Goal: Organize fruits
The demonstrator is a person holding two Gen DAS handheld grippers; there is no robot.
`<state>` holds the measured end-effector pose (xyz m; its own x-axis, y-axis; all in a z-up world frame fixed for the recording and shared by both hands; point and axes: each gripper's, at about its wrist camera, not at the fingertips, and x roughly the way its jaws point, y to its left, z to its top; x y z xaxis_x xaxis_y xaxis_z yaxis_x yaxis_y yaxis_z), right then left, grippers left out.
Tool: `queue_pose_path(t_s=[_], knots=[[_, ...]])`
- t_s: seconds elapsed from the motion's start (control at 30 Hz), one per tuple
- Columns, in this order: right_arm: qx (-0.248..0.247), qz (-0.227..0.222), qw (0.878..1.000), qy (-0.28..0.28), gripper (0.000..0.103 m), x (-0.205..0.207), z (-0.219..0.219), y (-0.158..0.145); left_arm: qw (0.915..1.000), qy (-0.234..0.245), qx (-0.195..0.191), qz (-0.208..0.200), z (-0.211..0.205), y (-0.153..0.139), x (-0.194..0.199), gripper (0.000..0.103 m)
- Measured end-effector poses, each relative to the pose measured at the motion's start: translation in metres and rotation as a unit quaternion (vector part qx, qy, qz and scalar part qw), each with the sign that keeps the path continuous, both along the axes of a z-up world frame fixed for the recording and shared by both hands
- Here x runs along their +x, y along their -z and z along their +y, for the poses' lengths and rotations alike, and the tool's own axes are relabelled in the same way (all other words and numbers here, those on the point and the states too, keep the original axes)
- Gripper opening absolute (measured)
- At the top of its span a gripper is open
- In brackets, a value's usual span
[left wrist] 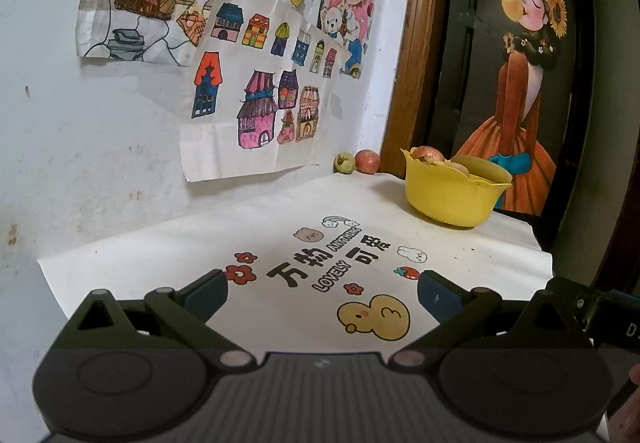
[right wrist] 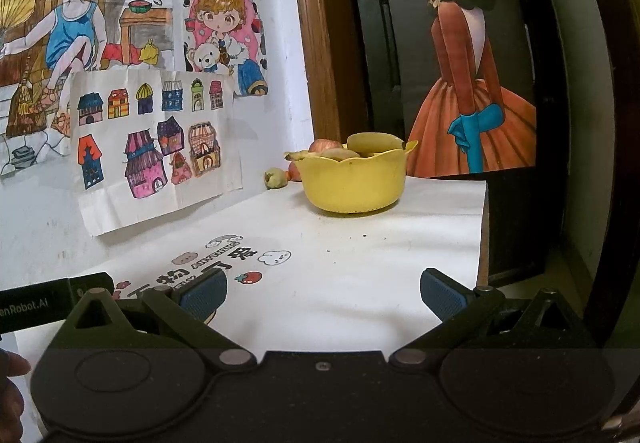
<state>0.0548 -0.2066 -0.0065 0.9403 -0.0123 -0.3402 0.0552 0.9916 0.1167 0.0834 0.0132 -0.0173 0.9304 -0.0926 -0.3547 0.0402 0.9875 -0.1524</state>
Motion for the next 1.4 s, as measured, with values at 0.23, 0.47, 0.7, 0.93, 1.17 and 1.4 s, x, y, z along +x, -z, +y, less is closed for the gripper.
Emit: queue_pose_path(t_s=[0.23,0.47,0.7,0.93,1.17,1.4], knots=[[0.002,0.002,1.0,0.0,0.102,0.0005,-0.0008,0.0012,1.0,0.003,0.001,0.001,-0.002,0.0012,0.0004,0.103],[0.003,0.002,1.0,0.001,0.102,-0.0001,-0.0022,0.0019,1.0,0.006,0.001,0.002,-0.0038,0.0014,0.0005,0.103],[0.003,0.003,1.0,0.001,0.102,0.0003,-0.0019,0.002,1.0,0.006,0.002,0.004,-0.0046,0.0015,0.0002,0.103],[0.006,0.008,1.0,-0.002,0.102,-0.0001,-0.0038,0.0044,1.0,0.006,0.002,0.005,-0.0042,0.0015,0.0009,0.103],[0.007,0.009,1.0,-0.002,0.102,0.0001,-0.0044,0.0048,1.0,-0.001,0.004,0.009,-0.0054,0.001,0.0005,0.103],[0.007,0.01,1.0,-0.001,0.102,0.0001,-0.0042,0.0049,0.9999,-0.005,0.005,0.011,-0.0054,0.001,0.0002,0.103]])
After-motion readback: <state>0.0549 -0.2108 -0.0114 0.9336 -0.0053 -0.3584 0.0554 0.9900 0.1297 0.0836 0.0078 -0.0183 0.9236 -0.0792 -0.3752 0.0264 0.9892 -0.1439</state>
